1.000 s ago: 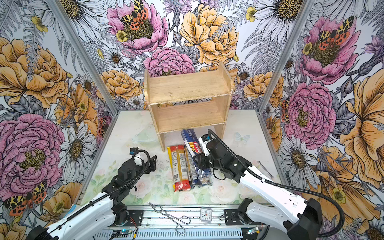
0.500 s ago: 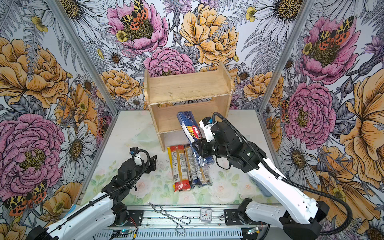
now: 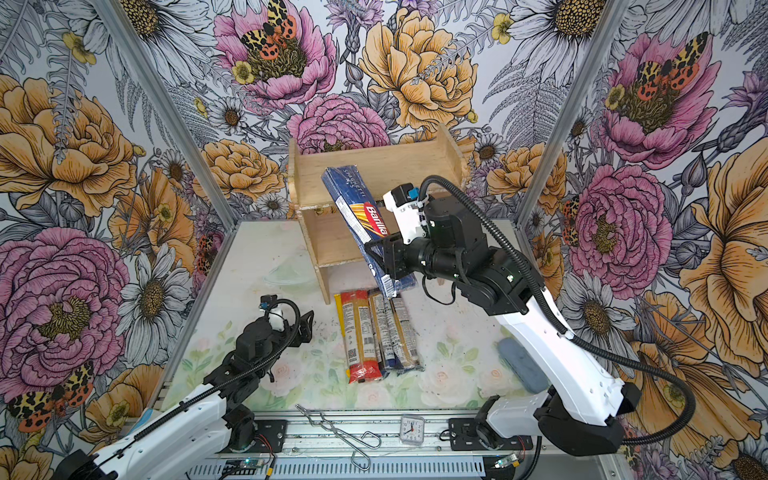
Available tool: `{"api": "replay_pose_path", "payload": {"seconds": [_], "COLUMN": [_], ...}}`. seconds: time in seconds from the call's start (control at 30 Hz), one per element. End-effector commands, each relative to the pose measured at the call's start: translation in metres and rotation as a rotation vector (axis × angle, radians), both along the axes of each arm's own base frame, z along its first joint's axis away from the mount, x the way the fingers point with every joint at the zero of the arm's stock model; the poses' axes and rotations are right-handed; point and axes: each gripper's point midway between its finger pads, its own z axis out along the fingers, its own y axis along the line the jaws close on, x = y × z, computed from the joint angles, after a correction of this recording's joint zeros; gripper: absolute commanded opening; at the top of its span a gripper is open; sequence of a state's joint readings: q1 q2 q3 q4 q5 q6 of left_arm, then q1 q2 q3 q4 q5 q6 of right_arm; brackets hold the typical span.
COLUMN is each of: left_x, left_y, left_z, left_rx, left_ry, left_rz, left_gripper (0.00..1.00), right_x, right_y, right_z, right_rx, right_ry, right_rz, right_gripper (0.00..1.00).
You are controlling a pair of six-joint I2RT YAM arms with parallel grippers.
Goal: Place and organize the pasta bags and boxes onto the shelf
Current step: 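Carry the Barilla box upright with the right gripper to the top shelf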
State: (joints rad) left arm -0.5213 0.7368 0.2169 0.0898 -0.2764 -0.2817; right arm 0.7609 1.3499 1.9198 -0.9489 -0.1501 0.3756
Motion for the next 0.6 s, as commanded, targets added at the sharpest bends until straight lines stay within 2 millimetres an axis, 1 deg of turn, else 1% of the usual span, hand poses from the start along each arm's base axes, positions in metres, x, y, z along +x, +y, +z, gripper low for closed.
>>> {"api": "replay_pose_path", "payload": {"seconds": [0.0, 0.13, 0.23, 0.3, 0.37, 0.43, 0.57], "left_x": [0.004, 0.005, 0.004, 0.004, 0.002, 0.001, 0.0], "left_y": [-0.005, -0.005, -0.007, -0.006, -0.011, -0.01, -0.009], "left_z": [0.015, 0.017, 0.021, 0.023, 0.024, 0.024, 0.021], "left_rx": [0.0, 0.006, -0.004, -0.006, -0.018, -0.019, -0.013], "left_ry": [-0.03, -0.032, -0.04, -0.051, -0.051, -0.055, -0.051], "left_rz": [-0.023, -0.03, -0.047, -0.048, -0.079, -0.082, -0.095], "left_gripper": [0.99, 0.99, 0.99, 0.99, 0.99, 0.99, 0.99], "right_x": [0.016, 0.048, 0.068, 0.075, 0.082, 0.09, 0.107], "right_y": [0.003, 0.012, 0.017, 0.023, 0.028, 0.034, 0.04], "right_z": [0.077, 0.094, 0.105, 0.112, 0.12, 0.124, 0.128], "right_rx": [0.132, 0.147, 0.157, 0.169, 0.187, 0.2, 0.207], "right_ry": [-0.22, -0.252, -0.282, -0.299, -0.317, -0.329, -0.36], "right_rz": [-0.049, -0.139, -0.193, -0.2, -0.21, -0.219, -0.26], "right_gripper": [0.0, 0.0, 0.0, 0.0, 0.0, 0.0, 0.0]}}
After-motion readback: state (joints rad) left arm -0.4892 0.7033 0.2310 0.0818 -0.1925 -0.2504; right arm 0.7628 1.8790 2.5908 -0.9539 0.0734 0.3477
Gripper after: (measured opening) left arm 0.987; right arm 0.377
